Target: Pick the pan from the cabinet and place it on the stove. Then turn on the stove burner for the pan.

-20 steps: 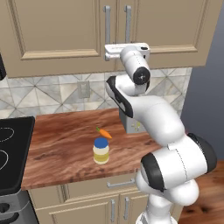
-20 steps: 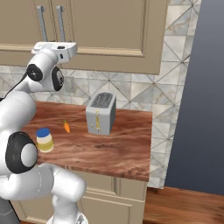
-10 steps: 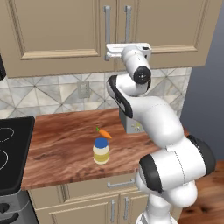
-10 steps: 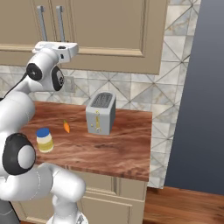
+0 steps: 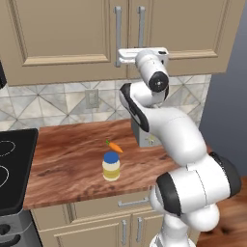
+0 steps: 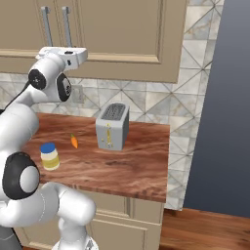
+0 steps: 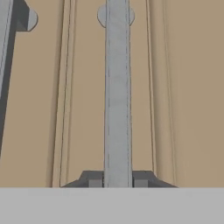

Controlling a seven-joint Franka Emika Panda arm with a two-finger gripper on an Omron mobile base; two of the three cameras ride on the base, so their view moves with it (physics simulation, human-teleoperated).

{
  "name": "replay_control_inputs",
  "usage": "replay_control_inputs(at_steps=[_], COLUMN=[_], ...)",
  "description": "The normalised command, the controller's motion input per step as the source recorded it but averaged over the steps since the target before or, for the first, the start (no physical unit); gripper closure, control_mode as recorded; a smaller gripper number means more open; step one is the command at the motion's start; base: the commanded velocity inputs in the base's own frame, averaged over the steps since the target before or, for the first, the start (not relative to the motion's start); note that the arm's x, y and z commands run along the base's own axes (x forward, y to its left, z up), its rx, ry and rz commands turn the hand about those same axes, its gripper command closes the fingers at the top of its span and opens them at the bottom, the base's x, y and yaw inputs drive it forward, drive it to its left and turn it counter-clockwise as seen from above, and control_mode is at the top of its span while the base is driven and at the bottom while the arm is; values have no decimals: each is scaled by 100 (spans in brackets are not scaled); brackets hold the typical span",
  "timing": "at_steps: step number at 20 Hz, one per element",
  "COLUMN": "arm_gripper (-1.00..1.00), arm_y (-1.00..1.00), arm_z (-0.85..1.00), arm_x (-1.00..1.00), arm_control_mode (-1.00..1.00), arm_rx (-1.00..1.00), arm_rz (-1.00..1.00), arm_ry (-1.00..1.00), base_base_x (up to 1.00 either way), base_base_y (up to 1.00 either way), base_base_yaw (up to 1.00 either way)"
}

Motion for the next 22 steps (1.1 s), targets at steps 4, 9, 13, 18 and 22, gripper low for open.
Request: replay_control_inputs(at_steps=[4, 9, 13, 18, 22], arm_gripper=[100, 100, 100, 100, 100], arm_y=[-14, -25, -27, -23, -27], arm_z=[-3, -1, -4, -7, -17], arm_x=[-27, -48, -62, -68, -69], arm_control_mode=[-100, -100, -100, -100, -100], arm_rx=[0, -1, -5, -9, -10], arm_rz=[0, 2, 5, 8, 12], arm_ry=[4, 4, 9, 16, 17], base_base_x=[0, 0, 0, 0, 0], base_base_y=[0, 0, 0, 0, 0], base_base_yaw=[0, 0, 0, 0, 0])
